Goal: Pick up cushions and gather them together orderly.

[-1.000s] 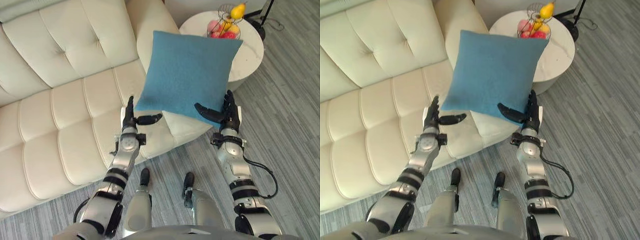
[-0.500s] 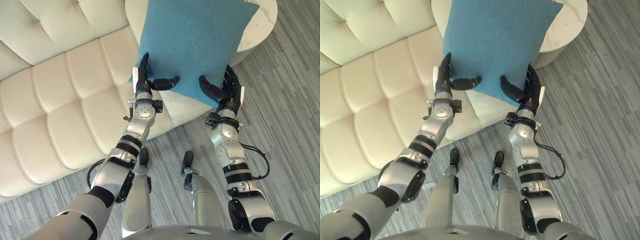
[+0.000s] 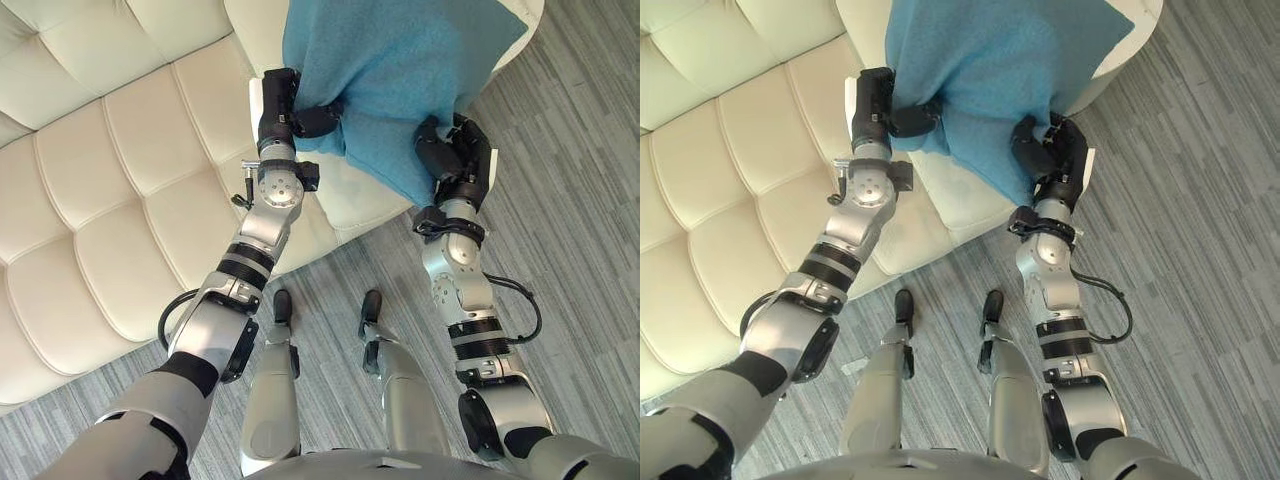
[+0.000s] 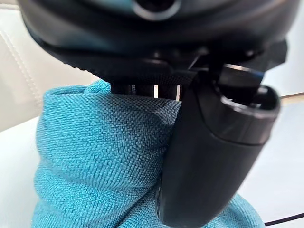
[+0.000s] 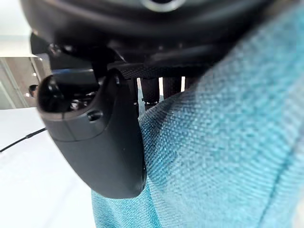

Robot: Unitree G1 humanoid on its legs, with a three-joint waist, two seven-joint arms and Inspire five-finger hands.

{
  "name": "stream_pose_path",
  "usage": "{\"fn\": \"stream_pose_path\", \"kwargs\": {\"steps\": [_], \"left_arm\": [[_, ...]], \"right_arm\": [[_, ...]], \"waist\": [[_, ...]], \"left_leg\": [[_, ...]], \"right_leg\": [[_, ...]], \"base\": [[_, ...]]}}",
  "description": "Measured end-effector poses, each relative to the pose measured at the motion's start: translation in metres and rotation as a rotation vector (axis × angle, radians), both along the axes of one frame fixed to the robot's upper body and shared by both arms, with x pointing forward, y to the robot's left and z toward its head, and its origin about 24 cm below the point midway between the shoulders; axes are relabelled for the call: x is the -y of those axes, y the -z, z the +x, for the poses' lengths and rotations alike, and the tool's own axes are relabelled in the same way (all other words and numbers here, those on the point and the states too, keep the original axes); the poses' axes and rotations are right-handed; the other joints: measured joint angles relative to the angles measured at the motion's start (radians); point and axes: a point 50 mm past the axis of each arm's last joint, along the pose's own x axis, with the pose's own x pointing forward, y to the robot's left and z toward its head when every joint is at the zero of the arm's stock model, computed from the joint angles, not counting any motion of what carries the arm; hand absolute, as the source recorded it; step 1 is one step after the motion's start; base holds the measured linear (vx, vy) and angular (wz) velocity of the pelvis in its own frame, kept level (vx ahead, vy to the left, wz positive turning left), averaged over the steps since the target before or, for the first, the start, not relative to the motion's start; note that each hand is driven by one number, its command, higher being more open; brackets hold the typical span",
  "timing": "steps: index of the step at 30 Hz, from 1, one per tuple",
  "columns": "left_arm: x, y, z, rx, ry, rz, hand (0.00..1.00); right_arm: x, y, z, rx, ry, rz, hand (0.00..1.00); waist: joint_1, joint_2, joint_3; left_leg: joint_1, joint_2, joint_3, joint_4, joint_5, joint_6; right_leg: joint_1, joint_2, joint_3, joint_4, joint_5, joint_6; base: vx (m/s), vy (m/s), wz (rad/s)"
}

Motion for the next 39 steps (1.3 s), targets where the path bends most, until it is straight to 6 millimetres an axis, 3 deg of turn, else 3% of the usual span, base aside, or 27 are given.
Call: {"fn": "stream_pose_path", "kwargs": {"steps": [9,11,16,21,27,30,31,32,34,36,37,38,39], "left_arm": [[0.009,0.075,-0.074,-0.133,0.056,-0.224,0.00],[0.005,0.102,-0.100,-0.213,0.046,-0.257,0.00],[-0.005,0.124,-0.134,-0.293,0.019,-0.313,0.00],[-0.014,0.143,-0.164,-0.373,-0.004,-0.364,0.00],[-0.017,0.160,-0.185,-0.458,-0.005,-0.393,0.00],[-0.015,0.162,-0.187,-0.471,0.006,-0.406,0.00],[-0.014,0.163,-0.188,-0.474,0.010,-0.407,0.00],[-0.013,0.163,-0.188,-0.477,0.015,-0.415,0.00],[-0.011,0.162,-0.187,-0.474,0.031,-0.421,0.00],[-0.002,0.165,-0.186,-0.494,0.077,-0.405,0.00],[0.000,0.165,-0.185,-0.497,0.088,-0.403,0.00],[0.009,0.167,-0.181,-0.505,0.126,-0.384,0.00],[0.010,0.167,-0.177,-0.503,0.140,-0.368,0.00]], "right_arm": [[0.011,0.034,-0.065,-0.040,0.048,-0.072,0.00],[0.012,0.049,-0.084,-0.094,0.038,-0.130,0.00],[0.005,0.065,-0.108,-0.162,0.006,-0.176,0.00],[-0.002,0.073,-0.128,-0.204,-0.030,-0.243,0.00],[-0.001,0.086,-0.143,-0.274,-0.043,-0.279,0.00],[0.002,0.087,-0.145,-0.283,-0.037,-0.301,0.00],[0.004,0.087,-0.145,-0.285,-0.030,-0.306,0.00],[0.005,0.087,-0.145,-0.286,-0.022,-0.308,0.00],[0.007,0.087,-0.138,-0.279,0.000,-0.326,0.00],[0.018,0.093,-0.128,-0.303,0.053,-0.368,0.00],[0.021,0.094,-0.127,-0.308,0.063,-0.373,0.00],[0.031,0.097,-0.125,-0.329,0.103,-0.391,0.00],[0.034,0.100,-0.121,-0.340,0.116,-0.390,0.00]], "waist": [[-0.009,0.015,-0.018],[-0.006,0.038,-0.087],[0.005,0.054,-0.172],[0.020,0.048,-0.232],[0.022,0.047,-0.284],[0.019,0.053,-0.290],[0.020,0.055,-0.298],[0.021,0.052,-0.311],[0.022,0.046,-0.314],[0.013,0.056,-0.328],[0.012,0.063,-0.333],[-0.002,0.086,-0.354],[-0.018,0.086,-0.358]], "left_leg": [[0.188,-0.025,-0.030,-0.075,0.000,0.000],[0.225,-0.033,-0.051,-0.102,0.000,0.000],[0.286,-0.042,-0.073,-0.127,0.000,0.000],[0.342,-0.044,-0.098,-0.125,-0.013,0.003],[0.345,-0.051,-0.160,-0.075,-0.037,0.004],[0.277,-0.065,-0.182,-0.003,-0.040,0.008],[0.250,-0.057,-0.168,-0.001,-0.061,0.052],[0.223,-0.029,-0.070,-0.010,-0.096,0.106],[0.190,0.019,0.049,0.088,-0.125,0.113],[0.197,0.084,0.200,0.214,-0.131,0.146],[0.201,0.089,0.218,0.216,-0.115,0.160],[0.210,0.075,0.261,0.156,-0.101,0.125],[0.226,0.045,0.260,0.093,-0.076,0.087]], "right_leg": [[0.142,-0.033,-0.040,0.081,-0.106,0.011],[0.176,-0.046,-0.063,0.097,-0.136,0.017],[0.239,-0.065,-0.095,0.112,-0.173,0.026],[0.323,-0.070,-0.132,0.114,-0.203,0.032],[0.394,-0.080,-0.198,0.117,-0.229,0.036],[0.405,-0.099,-0.281,0.139,-0.248,0.031],[0.398,-0.110,-0.314,0.139,-0.249,0.027],[0.404,-0.120,-0.364,0.109,-0.236,0.023],[0.405,-0.138,-0.402,0.090,-0.217,0.013],[0.431,-0.166,-0.458,0.075,-0.200,0.032],[0.434,-0.166,-0.467,0.073,-0.197,0.037],[0.446,-0.179,-0.504,0.067,-0.181,0.060],[0.451,-0.193,-0.522,0.050,-0.166,0.070]], "base": [[0.06,-0.028,0.15],[0.09,-0.051,0.30],[0.07,-0.029,0.24],[0.01,-0.023,0.20],[0.01,-0.025,0.32],[-0.06,-0.016,0.83],[-0.06,0.015,0.94],[-0.03,0.035,1.06],[0.02,0.055,0.74],[0.04,0.131,0.66],[0.06,0.210,0.96],[0.05,0.192,0.95],[0.04,0.211,0.95]]}}
